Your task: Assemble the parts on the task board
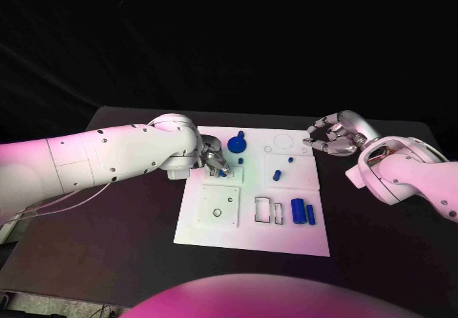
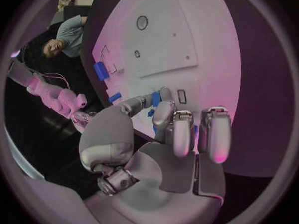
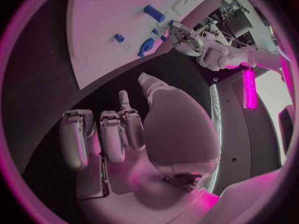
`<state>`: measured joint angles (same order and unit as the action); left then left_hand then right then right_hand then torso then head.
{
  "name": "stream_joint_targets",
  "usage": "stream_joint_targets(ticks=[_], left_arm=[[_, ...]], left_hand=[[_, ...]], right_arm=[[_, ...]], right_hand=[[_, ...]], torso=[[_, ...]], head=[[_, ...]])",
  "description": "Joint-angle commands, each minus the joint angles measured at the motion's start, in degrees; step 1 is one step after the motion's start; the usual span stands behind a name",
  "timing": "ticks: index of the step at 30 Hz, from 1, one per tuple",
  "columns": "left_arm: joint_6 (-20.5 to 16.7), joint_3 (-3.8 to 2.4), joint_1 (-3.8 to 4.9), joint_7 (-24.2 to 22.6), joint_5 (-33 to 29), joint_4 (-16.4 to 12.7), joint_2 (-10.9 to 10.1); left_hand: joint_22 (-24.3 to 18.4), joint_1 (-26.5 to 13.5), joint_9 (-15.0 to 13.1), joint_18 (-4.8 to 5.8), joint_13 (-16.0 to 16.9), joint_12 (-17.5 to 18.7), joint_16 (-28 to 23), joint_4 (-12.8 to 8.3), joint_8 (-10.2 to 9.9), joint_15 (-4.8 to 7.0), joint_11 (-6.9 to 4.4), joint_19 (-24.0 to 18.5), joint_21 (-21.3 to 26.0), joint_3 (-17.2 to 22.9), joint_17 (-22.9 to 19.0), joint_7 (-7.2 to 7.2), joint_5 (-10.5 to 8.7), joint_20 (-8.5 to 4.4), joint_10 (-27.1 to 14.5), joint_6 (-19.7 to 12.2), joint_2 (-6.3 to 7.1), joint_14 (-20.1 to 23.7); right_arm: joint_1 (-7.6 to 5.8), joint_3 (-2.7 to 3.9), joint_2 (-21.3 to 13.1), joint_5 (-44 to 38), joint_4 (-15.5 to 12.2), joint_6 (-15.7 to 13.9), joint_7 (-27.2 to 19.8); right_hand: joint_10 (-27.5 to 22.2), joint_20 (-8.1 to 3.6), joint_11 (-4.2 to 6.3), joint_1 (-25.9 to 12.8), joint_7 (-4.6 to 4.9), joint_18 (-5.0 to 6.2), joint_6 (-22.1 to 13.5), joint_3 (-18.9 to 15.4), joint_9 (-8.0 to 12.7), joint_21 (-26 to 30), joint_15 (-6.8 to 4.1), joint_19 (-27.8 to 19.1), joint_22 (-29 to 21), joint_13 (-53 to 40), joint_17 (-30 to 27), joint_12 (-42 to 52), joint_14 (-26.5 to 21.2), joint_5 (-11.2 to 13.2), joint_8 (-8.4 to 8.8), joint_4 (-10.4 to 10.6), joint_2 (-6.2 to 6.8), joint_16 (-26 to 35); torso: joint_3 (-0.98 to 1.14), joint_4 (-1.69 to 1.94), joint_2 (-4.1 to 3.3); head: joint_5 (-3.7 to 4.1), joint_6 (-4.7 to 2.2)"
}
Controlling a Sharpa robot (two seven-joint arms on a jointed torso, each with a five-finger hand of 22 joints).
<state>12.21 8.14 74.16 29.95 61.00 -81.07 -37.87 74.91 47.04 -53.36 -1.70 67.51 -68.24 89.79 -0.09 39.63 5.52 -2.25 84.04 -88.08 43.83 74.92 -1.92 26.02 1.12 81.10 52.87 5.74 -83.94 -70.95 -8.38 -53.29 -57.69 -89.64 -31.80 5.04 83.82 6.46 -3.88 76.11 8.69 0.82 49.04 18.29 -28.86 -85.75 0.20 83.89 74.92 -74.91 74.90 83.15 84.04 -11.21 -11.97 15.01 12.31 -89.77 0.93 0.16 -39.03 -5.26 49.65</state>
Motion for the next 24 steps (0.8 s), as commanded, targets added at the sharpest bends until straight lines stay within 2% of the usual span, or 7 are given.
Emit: stream_joint_targets(ticks=[1,13,17,24], left_arm=[[1.95,0.20,-0.21,-0.03,-0.38,-0.09,0.24],[2.60,0.22,-0.21,0.05,-0.56,0.33,0.53],[2.54,0.23,-0.21,0.04,-0.64,0.49,0.60],[2.84,0.25,-0.20,0.06,-0.75,0.65,0.61]], left_hand=[[13.66,-0.82,0.31,1.14,-0.08,-0.19,0.21,-5.52,0.35,0.35,-0.10,4.44,-0.30,5.91,15.08,0.69,-0.79,-0.37,0.29,0.32,0.07,-6.06],[13.75,-2.58,1.54,1.17,-0.09,-0.32,0.21,-4.03,0.93,0.42,-0.19,4.53,-0.36,4.87,15.08,0.84,-2.78,-0.44,0.34,0.50,0.33,-6.06],[13.73,-3.40,2.26,1.16,-0.14,-0.33,0.21,-3.36,1.23,0.46,-0.24,4.50,-0.31,4.52,15.08,0.91,-4.46,-0.48,0.31,0.52,0.24,-6.06],[13.78,-4.03,2.66,1.18,-0.09,-0.42,0.21,-2.87,1.41,0.45,-0.24,4.55,-0.35,4.27,15.08,0.92,-5.08,-0.48,0.34,0.62,0.28,-6.06]], right_arm=[[0.04,0.00,0.03,-0.20,-0.02,0.75,-0.36],[0.04,0.00,-0.02,-0.17,-0.09,0.80,-0.40],[0.04,0.00,-0.02,-0.17,-0.11,0.93,-0.45],[0.05,0.00,-0.08,-0.17,-0.15,1.04,-0.47]], right_hand=[[-0.12,-0.45,0.15,-0.58,-0.36,0.33,0.04,0.23,-0.05,0.34,-0.34,3.60,12.96,-8.33,15.10,-0.20,5.96,-0.33,-0.20,-0.03,0.06,-0.23],[-0.12,-0.45,0.15,-0.58,-0.36,0.33,0.04,0.23,-0.05,0.34,-0.34,3.60,12.96,-8.33,15.10,-0.20,5.96,-0.33,-0.20,-0.03,0.06,-0.23],[-0.11,-0.47,0.17,-0.48,-0.39,0.33,-0.04,0.39,-0.10,0.35,-0.36,3.61,12.96,-8.33,15.10,-0.20,5.96,-0.16,-0.35,-0.21,0.26,-0.23],[-0.13,-0.48,0.17,-0.45,-0.39,0.34,-0.04,0.41,-0.11,0.40,-0.37,3.58,12.94,-8.31,15.10,-0.22,5.96,-0.10,-0.38,-0.25,0.30,-0.23]], torso=[[-0.01,0.01,-0.02],[-0.03,-0.01,-0.04],[-0.02,0.00,-0.08],[-0.02,0.06,-0.06]], head=[[0.06,-0.02],[0.21,0.16],[0.30,0.24],[0.35,0.35]])
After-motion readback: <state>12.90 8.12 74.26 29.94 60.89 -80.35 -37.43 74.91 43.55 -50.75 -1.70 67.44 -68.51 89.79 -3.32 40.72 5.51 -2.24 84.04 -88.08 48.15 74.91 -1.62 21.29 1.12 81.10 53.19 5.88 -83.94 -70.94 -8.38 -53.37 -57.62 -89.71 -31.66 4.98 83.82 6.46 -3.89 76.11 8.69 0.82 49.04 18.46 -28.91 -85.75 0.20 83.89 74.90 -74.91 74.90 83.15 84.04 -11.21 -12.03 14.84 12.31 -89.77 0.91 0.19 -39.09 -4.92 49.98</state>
